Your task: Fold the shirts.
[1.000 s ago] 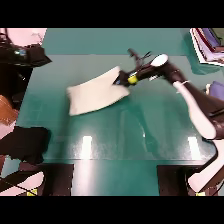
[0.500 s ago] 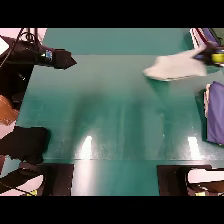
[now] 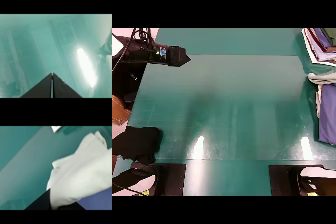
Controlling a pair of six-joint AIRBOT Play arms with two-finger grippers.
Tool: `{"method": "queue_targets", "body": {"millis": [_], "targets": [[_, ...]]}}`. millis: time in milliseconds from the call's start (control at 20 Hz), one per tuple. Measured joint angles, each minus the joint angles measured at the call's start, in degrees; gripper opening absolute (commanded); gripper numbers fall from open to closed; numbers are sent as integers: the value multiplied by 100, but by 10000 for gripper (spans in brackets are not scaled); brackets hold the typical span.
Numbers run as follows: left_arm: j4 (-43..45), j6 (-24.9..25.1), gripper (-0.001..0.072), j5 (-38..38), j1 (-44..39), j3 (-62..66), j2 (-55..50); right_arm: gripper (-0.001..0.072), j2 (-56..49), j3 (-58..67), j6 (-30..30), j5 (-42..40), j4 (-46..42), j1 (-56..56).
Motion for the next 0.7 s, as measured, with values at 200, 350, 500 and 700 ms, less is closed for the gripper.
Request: {"method": "queue_targets", "body": {"millis": [200, 350, 500, 700], "targets": [[0, -4, 31, 7, 0, 0, 0, 18, 428, 2, 2, -365, 50, -79], [2, -4, 31, 13, 0, 0, 0, 18, 804, 2, 48, -323, 61, -221], [7, 4, 31, 13, 0, 0, 0, 18, 1016, 0, 160, 164, 17, -444], [11, 28, 31, 0, 0, 0, 0, 18, 1283, -426, 369, 898, -599, -612]]}}
